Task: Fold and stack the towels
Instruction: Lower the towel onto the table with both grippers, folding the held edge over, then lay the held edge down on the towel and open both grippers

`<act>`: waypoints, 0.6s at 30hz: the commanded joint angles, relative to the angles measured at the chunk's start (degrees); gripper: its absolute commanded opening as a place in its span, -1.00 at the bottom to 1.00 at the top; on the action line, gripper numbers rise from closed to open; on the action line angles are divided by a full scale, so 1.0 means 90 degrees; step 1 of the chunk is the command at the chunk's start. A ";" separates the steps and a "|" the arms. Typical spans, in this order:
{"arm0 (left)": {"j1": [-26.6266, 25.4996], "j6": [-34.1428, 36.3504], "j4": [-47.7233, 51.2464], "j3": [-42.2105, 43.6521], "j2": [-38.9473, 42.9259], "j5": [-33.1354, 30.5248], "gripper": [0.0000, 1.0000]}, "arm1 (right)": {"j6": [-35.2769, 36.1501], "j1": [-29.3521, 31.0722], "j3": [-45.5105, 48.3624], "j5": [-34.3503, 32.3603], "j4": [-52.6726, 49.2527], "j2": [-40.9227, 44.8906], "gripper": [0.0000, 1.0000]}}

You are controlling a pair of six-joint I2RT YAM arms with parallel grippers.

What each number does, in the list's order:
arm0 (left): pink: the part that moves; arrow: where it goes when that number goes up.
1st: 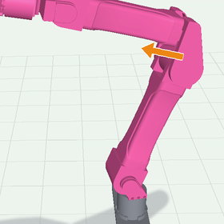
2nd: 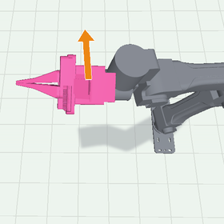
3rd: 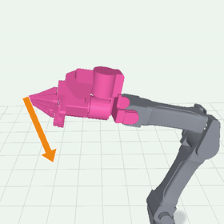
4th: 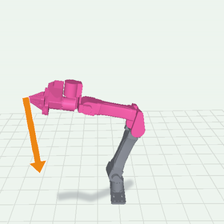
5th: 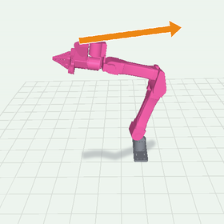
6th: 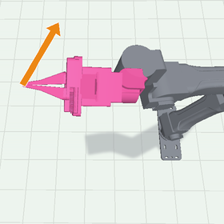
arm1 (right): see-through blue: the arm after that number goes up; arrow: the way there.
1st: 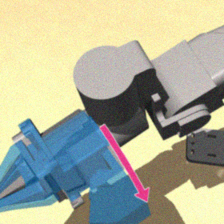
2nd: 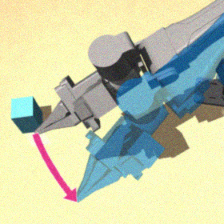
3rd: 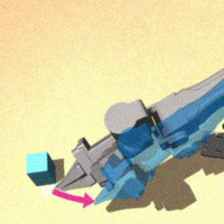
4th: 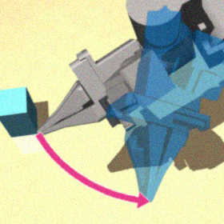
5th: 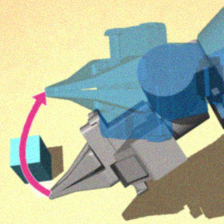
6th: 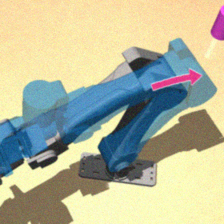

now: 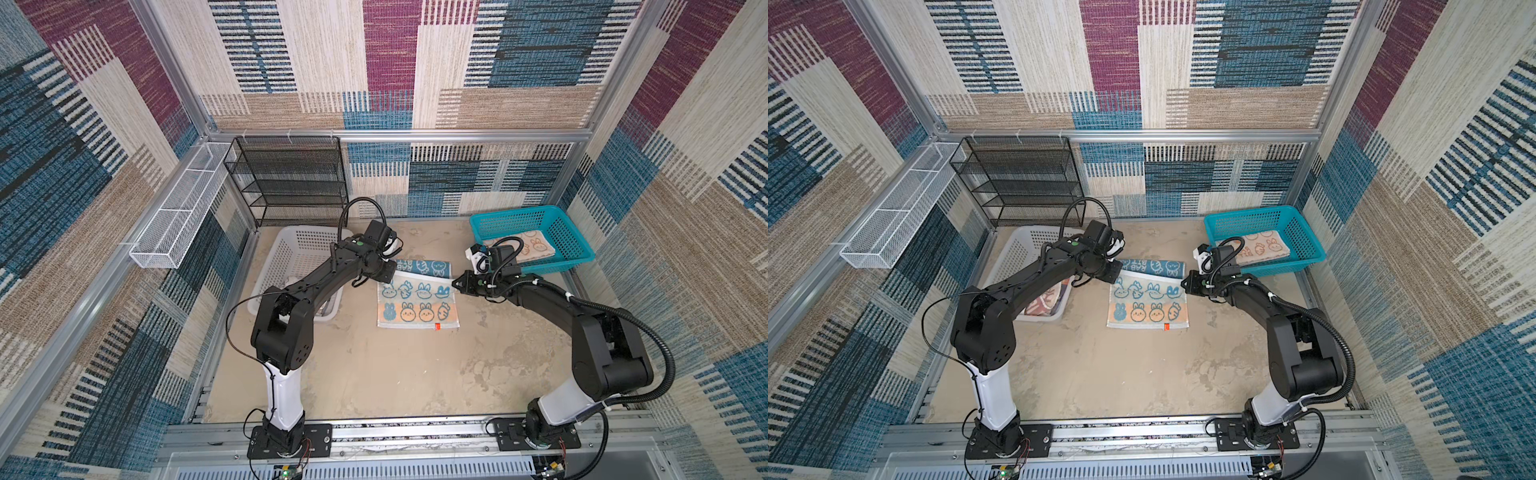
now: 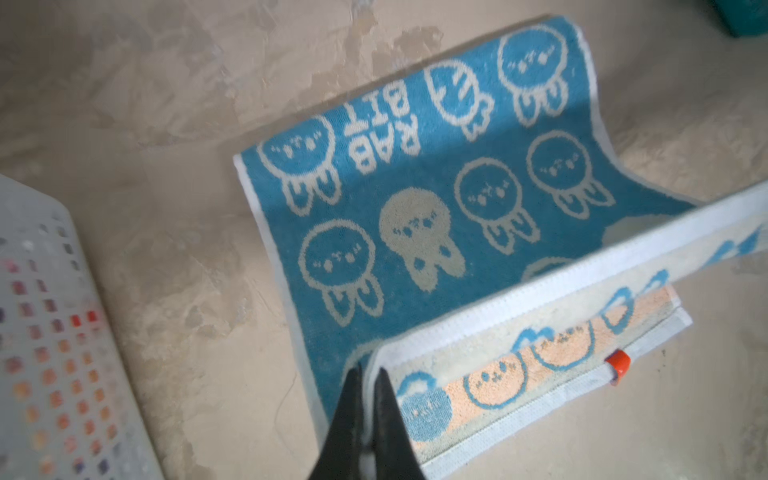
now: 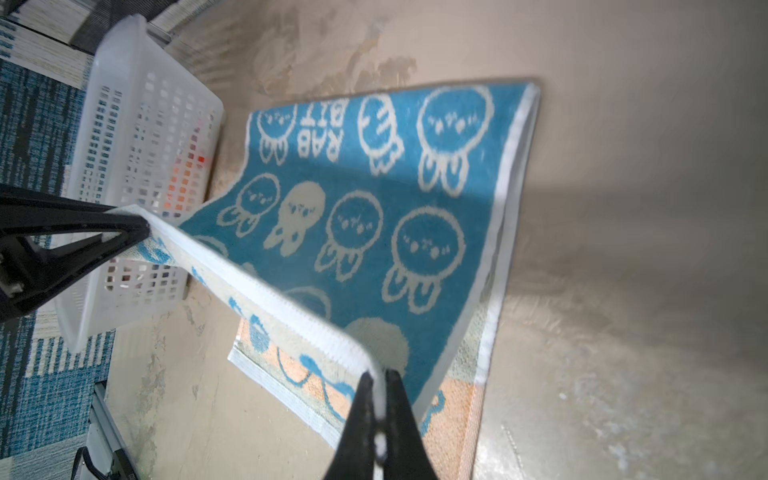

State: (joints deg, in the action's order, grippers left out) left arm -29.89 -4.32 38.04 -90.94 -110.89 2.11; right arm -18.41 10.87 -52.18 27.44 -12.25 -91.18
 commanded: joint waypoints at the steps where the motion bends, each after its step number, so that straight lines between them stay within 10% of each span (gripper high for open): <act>1: -0.0043 -0.0383 -0.0168 0.0466 -0.0052 0.0062 -1.00 | -0.0325 0.0014 0.0525 -0.0219 0.0443 -0.0055 -1.00; 18: -0.0126 -0.0533 -0.0167 0.0558 0.0153 0.0106 -1.00 | -0.0319 0.0012 0.0145 -0.0516 0.0110 0.0141 -1.00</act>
State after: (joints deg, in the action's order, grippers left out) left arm -31.09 -7.42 35.70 -85.34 -111.70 4.43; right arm -20.95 11.00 -49.76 25.17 -9.06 -92.01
